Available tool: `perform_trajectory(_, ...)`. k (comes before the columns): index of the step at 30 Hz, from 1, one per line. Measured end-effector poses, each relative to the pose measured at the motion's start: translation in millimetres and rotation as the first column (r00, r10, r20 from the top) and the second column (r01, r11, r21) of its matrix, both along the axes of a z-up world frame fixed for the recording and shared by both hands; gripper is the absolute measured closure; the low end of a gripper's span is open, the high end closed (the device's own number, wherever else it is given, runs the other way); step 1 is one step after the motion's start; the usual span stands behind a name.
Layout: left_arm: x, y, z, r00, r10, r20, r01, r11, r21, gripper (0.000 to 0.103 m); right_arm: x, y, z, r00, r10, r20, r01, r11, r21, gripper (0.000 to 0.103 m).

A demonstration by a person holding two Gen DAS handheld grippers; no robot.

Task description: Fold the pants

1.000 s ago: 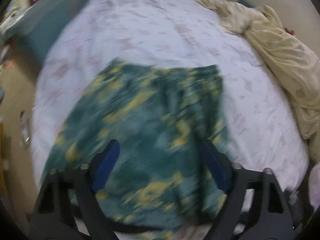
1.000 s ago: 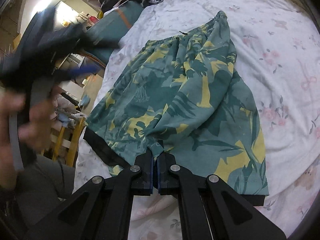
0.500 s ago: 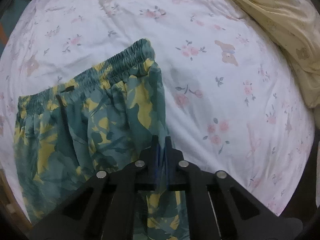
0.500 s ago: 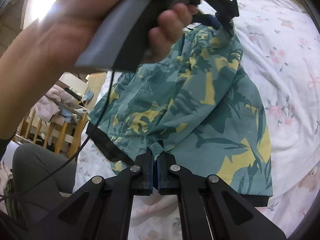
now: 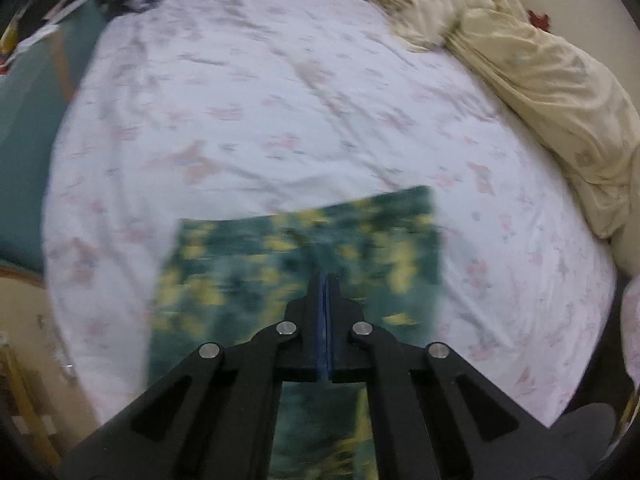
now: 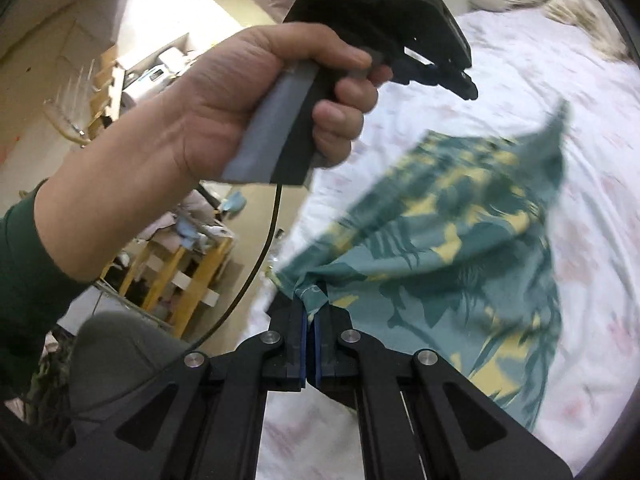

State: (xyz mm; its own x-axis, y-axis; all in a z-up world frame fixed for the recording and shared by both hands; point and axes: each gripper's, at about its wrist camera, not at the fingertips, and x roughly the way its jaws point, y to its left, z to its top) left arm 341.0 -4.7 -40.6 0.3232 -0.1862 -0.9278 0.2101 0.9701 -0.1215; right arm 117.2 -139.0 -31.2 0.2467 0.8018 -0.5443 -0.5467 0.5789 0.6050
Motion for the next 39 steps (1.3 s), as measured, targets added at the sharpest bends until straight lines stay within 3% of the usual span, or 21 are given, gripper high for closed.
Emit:
perform_trajectory(2,-4,12,-8,1.000,0.008,-0.018,-0.008,1.000,0.009,0.103,4,15,-1,1.000,-0.003,0.001,0.003,1.000,-0.010,0.101)
perform_trajectory(4,-6,23,-16,0.999,0.019,-0.051,-0.021,0.999,-0.050,0.098,2,13,-13,0.999,-0.024,-0.035,0.023,1.000,-0.013,0.101)
perform_trajectory(6,-3,16,-23,0.997,0.009,-0.083,-0.016,0.996,-0.085,0.071,-2,6,-23,0.997,-0.045,-0.061,0.043,0.999,-0.028,0.101)
perform_trajectory(7,-3,6,-25,0.996,-0.013,-0.087,0.005,0.996,-0.093,0.050,-2,1,-28,0.996,-0.053,-0.070,0.051,0.998,-0.037,0.101)
perform_trajectory(8,-4,-8,-28,0.995,-0.047,-0.085,0.038,0.994,-0.106,0.041,-1,0,-30,0.996,-0.058,-0.074,0.055,0.998,-0.044,0.101)
perform_trajectory(10,-8,-39,-36,0.988,-0.114,-0.101,0.102,0.988,-0.120,0.040,-1,-7,-36,0.994,-0.069,-0.087,0.065,0.997,-0.049,0.101)
perform_trajectory(12,-13,-70,-47,0.971,-0.192,-0.140,0.176,0.977,-0.117,0.040,-2,-15,-43,0.993,-0.071,-0.096,0.066,0.996,-0.051,0.101)
perform_trajectory(15,-24,-114,-67,0.948,-0.281,-0.149,0.284,0.959,-0.001,0.041,-4,-18,-50,0.992,-0.064,-0.112,0.058,0.997,-0.055,0.101)
perform_trajectory(16,-26,-126,-77,0.941,-0.304,-0.151,0.316,0.947,0.063,0.058,-5,-18,-52,0.992,-0.055,-0.113,0.049,0.997,-0.058,0.101)
perform_trajectory(17,-27,-132,-82,0.937,-0.314,-0.151,0.332,0.936,0.115,0.099,-7,-17,-53,0.992,-0.050,-0.112,0.043,0.997,-0.060,0.101)
perform_trajectory(18,-28,-138,-88,0.932,-0.327,-0.154,0.355,0.911,0.210,0.100,-8,-15,-54,0.993,-0.040,-0.109,0.034,0.997,-0.062,0.101)
perform_trajectory(19,-28,-136,-84,0.933,-0.337,-0.125,0.357,0.905,0.231,0.103,-10,-14,-54,0.994,-0.037,-0.107,0.030,0.997,-0.064,0.101)
perform_trajectory(25,-10,-63,-33,0.971,-0.233,-0.049,0.237,0.969,0.071,0.103,-7,-3,-35,0.994,-0.016,-0.106,0.018,1.000,0.014,0.101)
perform_trajectory(31,3,6,-18,0.989,-0.147,-0.027,0.149,0.983,0.111,0.103,7,42,-12,0.998,0.048,-0.048,-0.046,0.998,0.035,0.101)
perform_trajectory(36,16,65,-32,0.997,-0.078,-0.031,0.082,0.981,0.176,0.103,24,95,-21,0.993,0.102,-0.066,-0.100,0.995,0.027,0.101)
perform_trajectory(39,26,91,-65,0.997,-0.033,-0.070,0.048,0.973,0.226,0.103,29,126,-29,0.990,0.125,-0.066,-0.124,0.992,0.010,0.101)
